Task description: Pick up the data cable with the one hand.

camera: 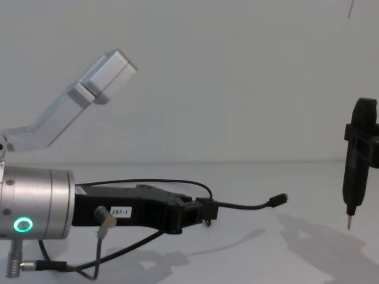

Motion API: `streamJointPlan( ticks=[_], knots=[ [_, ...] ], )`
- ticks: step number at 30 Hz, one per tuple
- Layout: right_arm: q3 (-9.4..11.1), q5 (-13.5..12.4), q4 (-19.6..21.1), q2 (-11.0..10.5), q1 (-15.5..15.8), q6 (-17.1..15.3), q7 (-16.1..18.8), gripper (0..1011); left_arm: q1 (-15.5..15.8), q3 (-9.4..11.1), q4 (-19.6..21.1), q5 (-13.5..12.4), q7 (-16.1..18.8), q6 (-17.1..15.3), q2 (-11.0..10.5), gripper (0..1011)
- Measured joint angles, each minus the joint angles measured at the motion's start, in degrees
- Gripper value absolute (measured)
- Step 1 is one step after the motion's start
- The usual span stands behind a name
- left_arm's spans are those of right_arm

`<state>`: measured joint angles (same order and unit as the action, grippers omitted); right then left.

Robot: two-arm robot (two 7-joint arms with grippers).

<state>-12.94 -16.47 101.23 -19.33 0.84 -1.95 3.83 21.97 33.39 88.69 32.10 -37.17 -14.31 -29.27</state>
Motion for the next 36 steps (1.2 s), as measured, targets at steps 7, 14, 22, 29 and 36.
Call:
streamJointPlan(
  ticks=[7, 14, 22, 29, 36],
  knots=[
    [0.06, -0.05, 0.06, 0.13, -0.04, 0.09, 0.13, 279, -0.28, -0.03, 1.25, 0.71, -0.37, 0.18, -0.67, 40],
    [0.51, -1.3, 1.25, 1.16, -0.97, 0.85, 1.02, 279, -0.45, -0.03, 1.96, 1.12, -0.58, 0.28, -1.03, 40],
    [0.96, -4.12, 2.79, 2.91, -2.98, 0.45, 2.38, 279, -0.55, -0.03, 2.44, 1.41, -0.72, 0.34, -1.3, 40],
    [0.97, -6.27, 3.49, 4.08, -4.17, -1.06, 3.59, 279, -0.58, -0.03, 2.64, 1.52, -0.78, 0.38, -1.4, 40],
    [0.71, -7.31, 3.68, 4.45, -4.63, -2.85, 4.38, 279, -0.62, -0.03, 2.78, 1.58, -0.81, 0.39, -1.47, 40]
  ],
)
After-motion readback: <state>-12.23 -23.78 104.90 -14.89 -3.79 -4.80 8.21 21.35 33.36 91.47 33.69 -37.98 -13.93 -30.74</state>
